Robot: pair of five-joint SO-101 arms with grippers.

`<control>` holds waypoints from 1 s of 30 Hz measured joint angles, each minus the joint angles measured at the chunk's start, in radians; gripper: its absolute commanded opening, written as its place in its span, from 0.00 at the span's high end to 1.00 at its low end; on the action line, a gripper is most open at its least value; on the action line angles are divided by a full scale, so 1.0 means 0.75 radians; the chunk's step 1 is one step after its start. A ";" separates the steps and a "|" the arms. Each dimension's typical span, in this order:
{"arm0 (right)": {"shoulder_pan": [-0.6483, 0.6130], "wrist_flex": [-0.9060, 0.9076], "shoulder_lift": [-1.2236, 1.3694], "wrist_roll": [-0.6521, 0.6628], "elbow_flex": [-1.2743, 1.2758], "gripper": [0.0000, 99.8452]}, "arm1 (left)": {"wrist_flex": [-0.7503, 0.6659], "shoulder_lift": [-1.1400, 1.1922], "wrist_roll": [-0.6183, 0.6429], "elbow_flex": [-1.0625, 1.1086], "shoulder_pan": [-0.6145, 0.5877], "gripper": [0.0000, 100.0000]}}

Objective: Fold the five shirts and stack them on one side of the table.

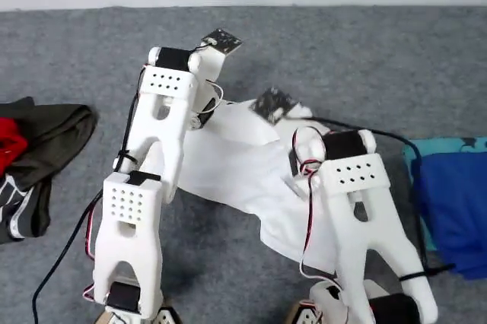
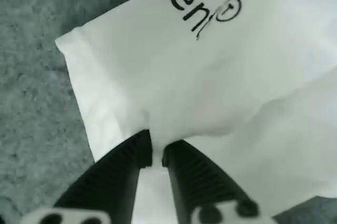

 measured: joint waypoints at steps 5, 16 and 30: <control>-0.133 0.023 -0.002 -0.023 -0.094 0.71 | 0.000 0.000 -0.012 0.043 -0.004 0.99; -0.499 -0.037 0.151 0.020 -0.100 0.72 | 0.000 0.000 -0.115 0.133 -0.006 0.99; -0.522 -0.039 0.309 0.049 -0.155 0.72 | 0.000 0.012 -0.115 0.145 -0.037 0.99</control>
